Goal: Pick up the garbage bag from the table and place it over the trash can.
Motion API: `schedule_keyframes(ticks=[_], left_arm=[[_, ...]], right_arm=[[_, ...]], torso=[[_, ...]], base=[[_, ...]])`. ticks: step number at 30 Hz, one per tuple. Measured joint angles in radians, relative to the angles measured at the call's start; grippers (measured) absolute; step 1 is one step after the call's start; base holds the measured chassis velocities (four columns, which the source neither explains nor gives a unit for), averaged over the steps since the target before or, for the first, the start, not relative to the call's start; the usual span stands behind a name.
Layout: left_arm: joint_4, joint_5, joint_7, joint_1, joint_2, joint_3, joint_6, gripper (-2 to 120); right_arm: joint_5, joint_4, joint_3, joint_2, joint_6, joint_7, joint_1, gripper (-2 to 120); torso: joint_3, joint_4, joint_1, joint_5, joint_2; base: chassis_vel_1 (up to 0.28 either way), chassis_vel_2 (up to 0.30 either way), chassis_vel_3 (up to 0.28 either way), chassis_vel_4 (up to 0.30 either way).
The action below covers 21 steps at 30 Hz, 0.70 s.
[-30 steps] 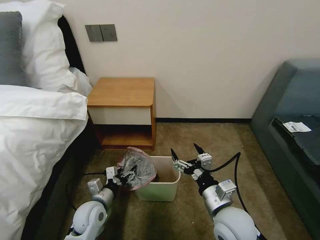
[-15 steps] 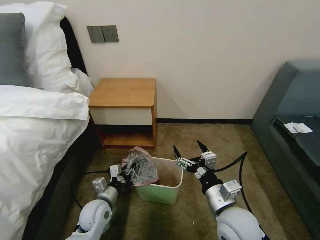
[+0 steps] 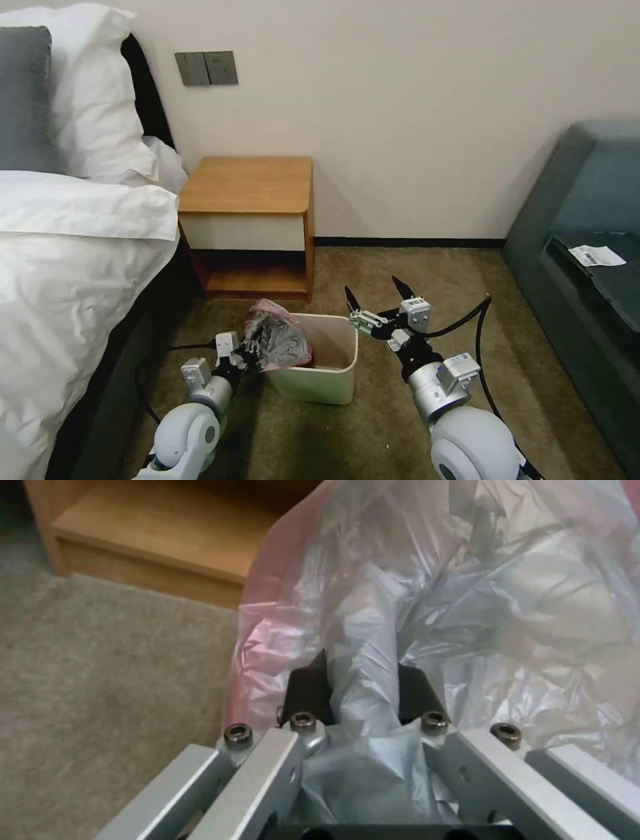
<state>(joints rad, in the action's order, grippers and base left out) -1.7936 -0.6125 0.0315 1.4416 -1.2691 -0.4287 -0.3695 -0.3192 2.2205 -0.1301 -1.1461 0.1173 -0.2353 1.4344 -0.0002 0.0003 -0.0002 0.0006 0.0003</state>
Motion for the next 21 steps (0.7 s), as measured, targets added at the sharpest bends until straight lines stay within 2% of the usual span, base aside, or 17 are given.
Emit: schedule_keyframes(ticks=[4,7,10,12,14,21], left_arm=[[-0.017,0.028,0.026,0.023,-0.017,-0.012,0.047,11],[-0.046,0.053,0.032,0.042,-0.032,-0.023,0.072,11],[-0.105,0.105,0.045,0.070,-0.061,-0.031,0.103,11],[-0.128,0.121,0.048,0.076,-0.070,-0.036,0.116,11],[-0.173,0.152,0.058,0.085,-0.088,-0.053,0.139,11],[-0.281,0.213,0.073,0.126,-0.112,-0.110,0.173,11]], right_arm=[[0.005,-0.008,0.011,-0.005,0.001,0.000,-0.005,100],[0.013,-0.026,0.024,-0.013,0.000,0.000,-0.013,100],[0.046,-0.082,0.070,-0.032,-0.008,0.000,-0.041,100],[0.063,-0.100,0.086,-0.037,-0.014,0.001,-0.052,100],[0.104,-0.137,0.127,-0.048,-0.030,0.009,-0.079,100],[0.141,-0.164,0.222,-0.054,-0.016,0.042,-0.150,100]], torso=[[0.001,0.0000,0.000,-0.0015,0.000],[0.001,-0.0011,0.000,-0.0024,-0.001],[0.002,-0.0017,0.001,-0.0037,-0.001],[0.002,-0.0013,0.001,-0.0035,-0.001],[0.001,-0.0005,0.001,-0.0016,-0.001],[0.000,-0.0005,0.000,-0.0011,-0.001]], base=[[0.000,0.000,0.000,0.000],[0.000,0.000,0.000,0.000],[0.000,0.000,0.000,0.000],[0.000,0.000,0.000,0.000],[0.000,0.000,0.000,0.000],[0.000,0.000,0.000,0.000]])
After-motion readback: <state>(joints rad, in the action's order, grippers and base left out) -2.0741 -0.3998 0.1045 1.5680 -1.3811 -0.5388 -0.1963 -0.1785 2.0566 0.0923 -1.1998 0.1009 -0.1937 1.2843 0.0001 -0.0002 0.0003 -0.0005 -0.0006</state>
